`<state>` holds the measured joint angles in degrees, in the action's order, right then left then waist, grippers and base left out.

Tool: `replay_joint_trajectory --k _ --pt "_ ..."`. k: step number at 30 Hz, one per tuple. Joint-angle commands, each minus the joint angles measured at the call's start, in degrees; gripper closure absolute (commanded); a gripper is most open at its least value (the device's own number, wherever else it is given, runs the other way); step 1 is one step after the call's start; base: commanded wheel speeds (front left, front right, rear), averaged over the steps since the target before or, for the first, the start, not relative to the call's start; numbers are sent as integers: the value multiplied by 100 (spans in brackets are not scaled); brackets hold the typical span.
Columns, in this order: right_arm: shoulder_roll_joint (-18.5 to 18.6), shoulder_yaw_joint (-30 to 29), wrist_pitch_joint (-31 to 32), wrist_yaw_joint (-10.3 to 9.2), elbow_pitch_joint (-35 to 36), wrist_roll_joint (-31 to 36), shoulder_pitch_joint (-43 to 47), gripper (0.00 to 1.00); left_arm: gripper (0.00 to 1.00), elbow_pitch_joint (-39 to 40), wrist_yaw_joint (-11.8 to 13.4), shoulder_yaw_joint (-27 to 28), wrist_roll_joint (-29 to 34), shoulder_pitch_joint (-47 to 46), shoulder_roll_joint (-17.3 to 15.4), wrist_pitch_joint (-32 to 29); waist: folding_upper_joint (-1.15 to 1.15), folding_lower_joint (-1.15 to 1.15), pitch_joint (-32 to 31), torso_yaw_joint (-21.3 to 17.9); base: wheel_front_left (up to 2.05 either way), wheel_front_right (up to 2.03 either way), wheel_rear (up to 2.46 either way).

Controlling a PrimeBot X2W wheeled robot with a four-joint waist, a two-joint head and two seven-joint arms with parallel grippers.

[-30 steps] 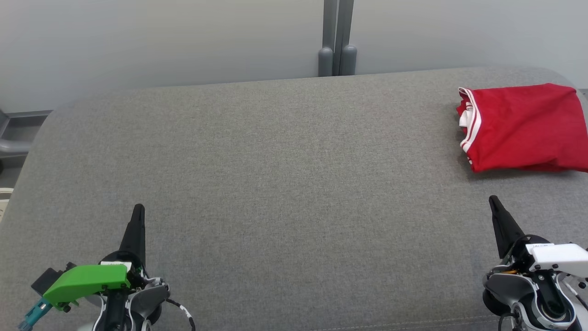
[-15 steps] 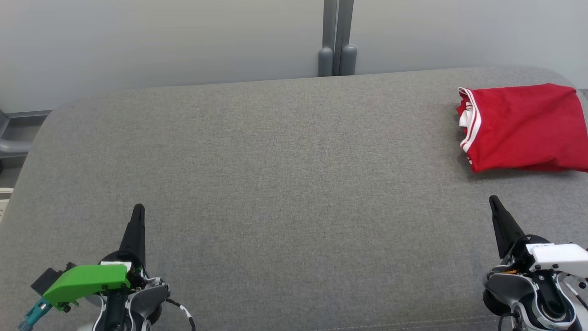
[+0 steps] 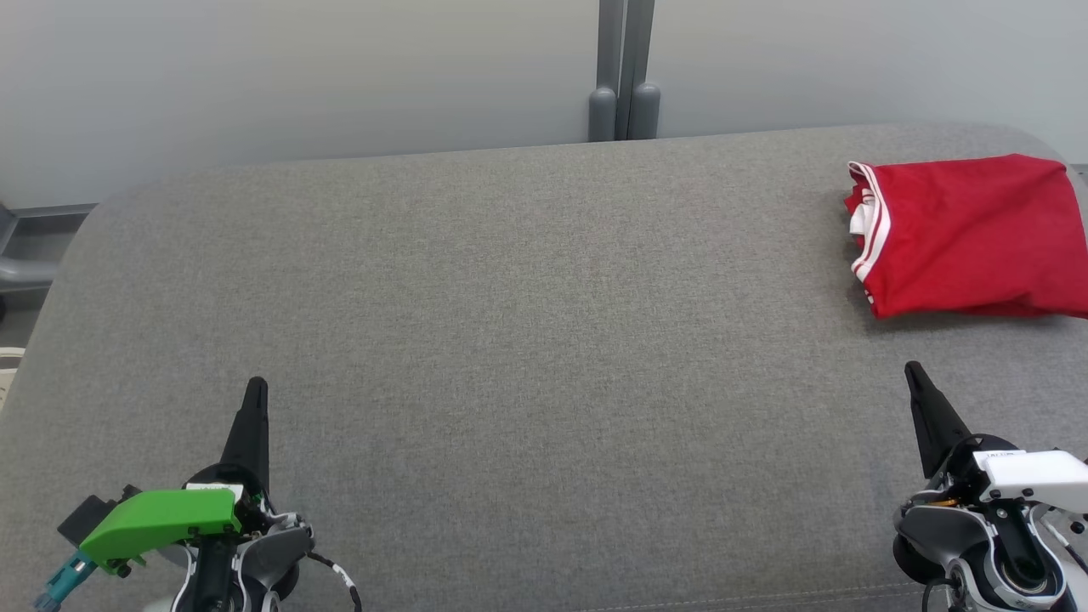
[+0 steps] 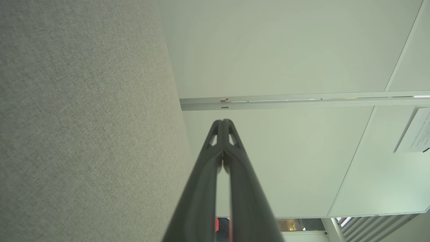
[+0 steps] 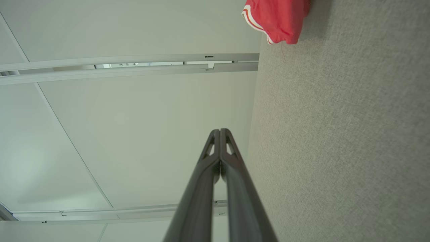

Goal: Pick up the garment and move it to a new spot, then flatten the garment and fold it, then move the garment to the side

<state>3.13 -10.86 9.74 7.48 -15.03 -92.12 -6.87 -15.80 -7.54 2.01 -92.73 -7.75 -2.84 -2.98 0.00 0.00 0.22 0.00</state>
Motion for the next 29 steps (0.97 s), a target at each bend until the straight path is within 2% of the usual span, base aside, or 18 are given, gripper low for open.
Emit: replay_joint_trajectory --k 1,29 --pt "19 -21 18 2 -13 7 -45 100 100 -11 -16 29 -17 -86 3 -26 0 0 0 0 0 0 0" --pt "8 -35 24 2 -13 22 -48 100 100 -10 -16 32 -13 -86 5 -26 0 0 0 0 0 0 0"
